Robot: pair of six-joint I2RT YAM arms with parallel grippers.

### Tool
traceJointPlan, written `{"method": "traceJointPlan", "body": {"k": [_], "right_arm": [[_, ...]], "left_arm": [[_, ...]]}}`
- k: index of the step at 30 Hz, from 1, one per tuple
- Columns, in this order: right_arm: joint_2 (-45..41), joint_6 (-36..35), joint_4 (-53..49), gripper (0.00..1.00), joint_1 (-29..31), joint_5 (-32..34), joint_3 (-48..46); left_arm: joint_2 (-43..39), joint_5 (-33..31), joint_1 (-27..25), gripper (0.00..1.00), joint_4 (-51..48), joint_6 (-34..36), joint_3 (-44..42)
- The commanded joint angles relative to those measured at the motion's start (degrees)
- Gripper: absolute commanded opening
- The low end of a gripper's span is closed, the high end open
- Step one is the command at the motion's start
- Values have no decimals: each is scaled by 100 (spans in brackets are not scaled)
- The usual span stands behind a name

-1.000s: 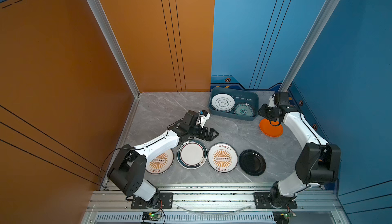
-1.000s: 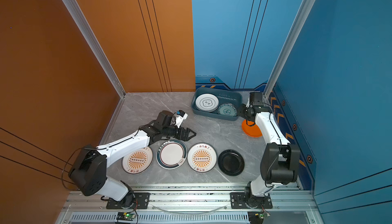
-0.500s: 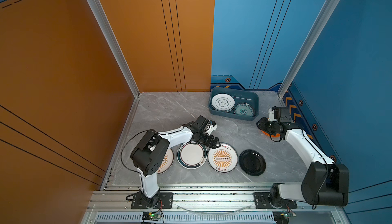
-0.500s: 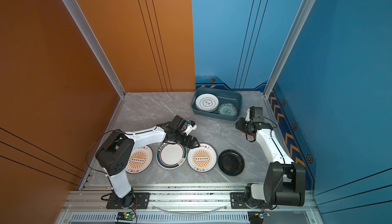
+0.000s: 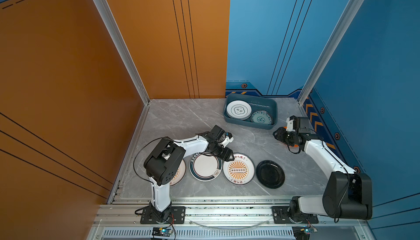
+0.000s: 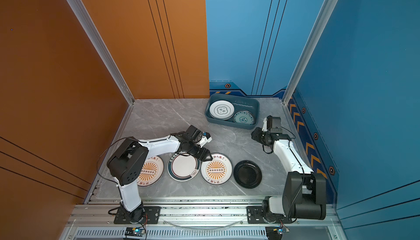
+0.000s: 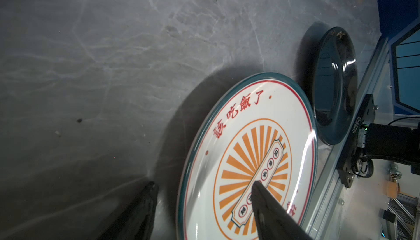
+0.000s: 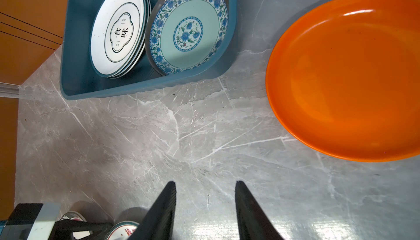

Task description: Place the plates into the plastic bin on the countertop

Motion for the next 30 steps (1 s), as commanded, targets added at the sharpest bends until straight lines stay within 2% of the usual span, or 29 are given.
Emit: {"method": "traceJointPlan", "body": {"k": [1, 12, 24, 27, 30], "right_arm": [[89, 7, 99, 45, -40, -108, -78], [133, 27, 171, 46, -31, -124, -172], [159, 60, 272, 46, -1, -119, -327], [168, 64, 285, 46, 5, -122, -346], [176, 61, 298, 46, 13, -110, -374]], "left_arm": [[148, 59, -46, 60, -194, 163, 77], [326, 207, 93, 31, -120, 192, 95], [359, 289, 245, 18, 24, 182, 27], [381, 310, 295, 2, 99, 141, 4], [383, 320, 328, 0, 178, 93, -21]]}}
